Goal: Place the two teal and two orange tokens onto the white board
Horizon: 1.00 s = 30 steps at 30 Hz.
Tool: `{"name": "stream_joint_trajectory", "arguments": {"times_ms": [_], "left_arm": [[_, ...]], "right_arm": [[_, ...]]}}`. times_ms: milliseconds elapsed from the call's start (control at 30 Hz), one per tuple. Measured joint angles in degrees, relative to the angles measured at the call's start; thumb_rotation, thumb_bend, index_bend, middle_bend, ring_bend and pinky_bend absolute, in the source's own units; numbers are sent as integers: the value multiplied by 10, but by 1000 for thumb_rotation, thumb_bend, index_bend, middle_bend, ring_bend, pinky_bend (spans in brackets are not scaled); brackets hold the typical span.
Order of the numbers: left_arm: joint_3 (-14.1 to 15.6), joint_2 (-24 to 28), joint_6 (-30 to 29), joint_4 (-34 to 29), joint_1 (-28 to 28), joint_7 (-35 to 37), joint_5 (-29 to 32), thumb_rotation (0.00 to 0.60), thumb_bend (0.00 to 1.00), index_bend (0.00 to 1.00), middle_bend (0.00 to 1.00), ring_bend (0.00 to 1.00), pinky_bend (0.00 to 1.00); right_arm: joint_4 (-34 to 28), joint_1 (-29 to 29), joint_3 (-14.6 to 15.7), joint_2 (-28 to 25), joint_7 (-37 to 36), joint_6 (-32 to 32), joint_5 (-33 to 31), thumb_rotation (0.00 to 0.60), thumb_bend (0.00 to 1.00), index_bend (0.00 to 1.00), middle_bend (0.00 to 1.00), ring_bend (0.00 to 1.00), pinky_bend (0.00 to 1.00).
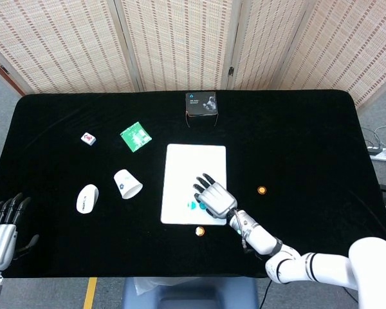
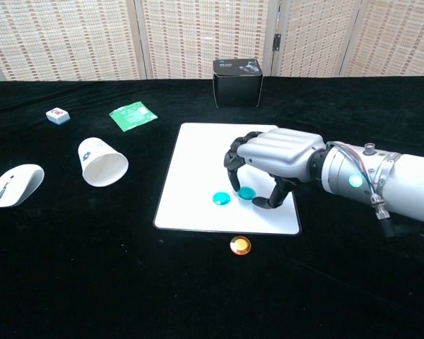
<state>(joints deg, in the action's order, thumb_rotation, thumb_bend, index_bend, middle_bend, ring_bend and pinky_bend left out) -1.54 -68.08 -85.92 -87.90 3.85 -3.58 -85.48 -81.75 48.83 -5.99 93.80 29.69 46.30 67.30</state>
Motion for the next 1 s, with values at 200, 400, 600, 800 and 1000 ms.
{"name": "stream_joint_trajectory", "arguments": {"times_ms": [200,400,600,800,1000], "left_arm": [[0,-1,-1,3,-1,2,-2,600,328,56,0,31,0],[1,-2,1,6,-1,5,0,600,329,56,0,31,0],[0,-4,2,8,-2,6,2,600,329,59,0,30,0],[0,-5,4,10,-1,7,2,600,329,61,0,31,0],[-2,-5,5,10,2,7,0,600,328,61,0,30,0]], "right_arm": [[5,2,2,3,1,1,-4,600,443,468,181,2,0],[9,6,4,5,4,0,-6,600,443,449,180,1,0],[12,10,6,8,8,-2,-10,600,443,345,176,3,0],[5,10,8,1,4,-1,-13,600,443,270,176,15,0],[-5,-3,-4,-21,-9,32,-12,600,443,284,176,11,0]]}}
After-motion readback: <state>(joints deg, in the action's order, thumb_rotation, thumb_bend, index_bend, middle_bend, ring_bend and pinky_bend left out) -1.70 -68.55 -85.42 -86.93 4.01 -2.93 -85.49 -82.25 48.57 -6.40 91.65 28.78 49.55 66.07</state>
